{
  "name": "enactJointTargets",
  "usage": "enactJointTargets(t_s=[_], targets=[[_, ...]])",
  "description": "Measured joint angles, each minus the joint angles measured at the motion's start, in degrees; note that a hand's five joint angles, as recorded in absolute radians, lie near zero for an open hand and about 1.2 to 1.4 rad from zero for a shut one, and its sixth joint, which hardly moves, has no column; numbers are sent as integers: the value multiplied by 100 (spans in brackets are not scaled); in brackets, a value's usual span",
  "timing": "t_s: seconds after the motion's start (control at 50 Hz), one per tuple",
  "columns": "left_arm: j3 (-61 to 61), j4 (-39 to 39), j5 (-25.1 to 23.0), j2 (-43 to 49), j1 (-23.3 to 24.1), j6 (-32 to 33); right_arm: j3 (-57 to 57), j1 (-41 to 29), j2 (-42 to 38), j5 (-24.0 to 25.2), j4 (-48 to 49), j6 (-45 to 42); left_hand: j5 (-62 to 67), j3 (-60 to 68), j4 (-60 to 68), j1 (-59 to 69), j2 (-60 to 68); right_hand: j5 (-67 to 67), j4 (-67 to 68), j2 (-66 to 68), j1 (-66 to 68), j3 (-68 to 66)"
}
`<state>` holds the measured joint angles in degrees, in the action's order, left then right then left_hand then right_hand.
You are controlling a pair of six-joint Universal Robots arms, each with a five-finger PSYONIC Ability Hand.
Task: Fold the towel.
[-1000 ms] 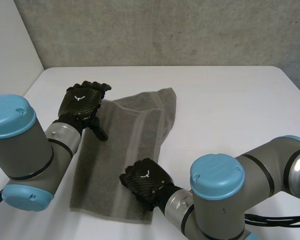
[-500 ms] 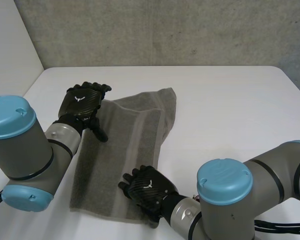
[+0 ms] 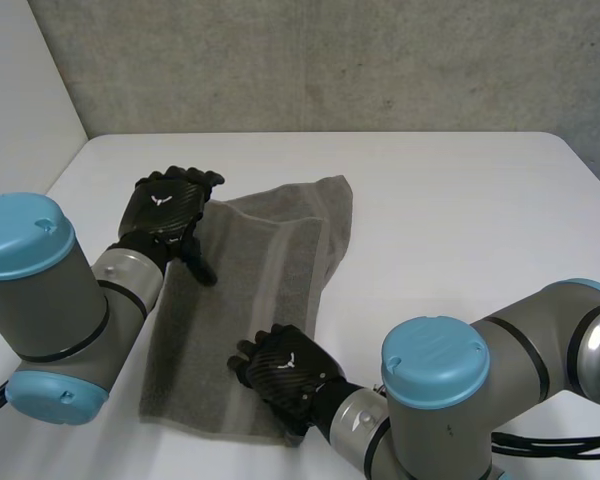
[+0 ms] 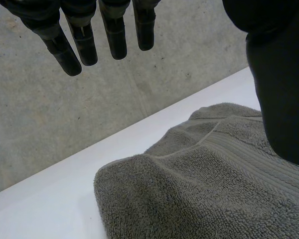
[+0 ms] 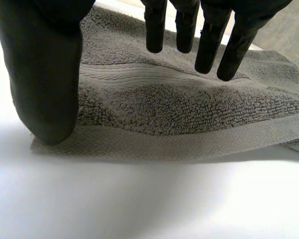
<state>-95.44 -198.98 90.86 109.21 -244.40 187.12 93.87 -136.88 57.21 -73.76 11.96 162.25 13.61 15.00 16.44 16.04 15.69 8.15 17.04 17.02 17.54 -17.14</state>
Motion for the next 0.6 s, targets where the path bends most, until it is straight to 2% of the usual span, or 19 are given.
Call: enactJointTargets(t_s=[0.2,0.5,0.54,0.6], targets=[[-1,-1,2,4,4,0,-21,-1,-27,-7,139,30,0,0,0,0,0,729,776,703,652,-720],[-1,0,1,3,4,0,-67,4,-153,-14,139,19,0,0,0,-9,0,943,997,951,928,-979],[-1,0,2,3,4,0,-76,3,-147,-22,136,21,0,0,0,-11,0,803,959,932,860,-946],[-1,6,0,3,9,2,-103,3,-54,-38,107,43,1,0,0,-11,0,-210,68,87,9,-63]])
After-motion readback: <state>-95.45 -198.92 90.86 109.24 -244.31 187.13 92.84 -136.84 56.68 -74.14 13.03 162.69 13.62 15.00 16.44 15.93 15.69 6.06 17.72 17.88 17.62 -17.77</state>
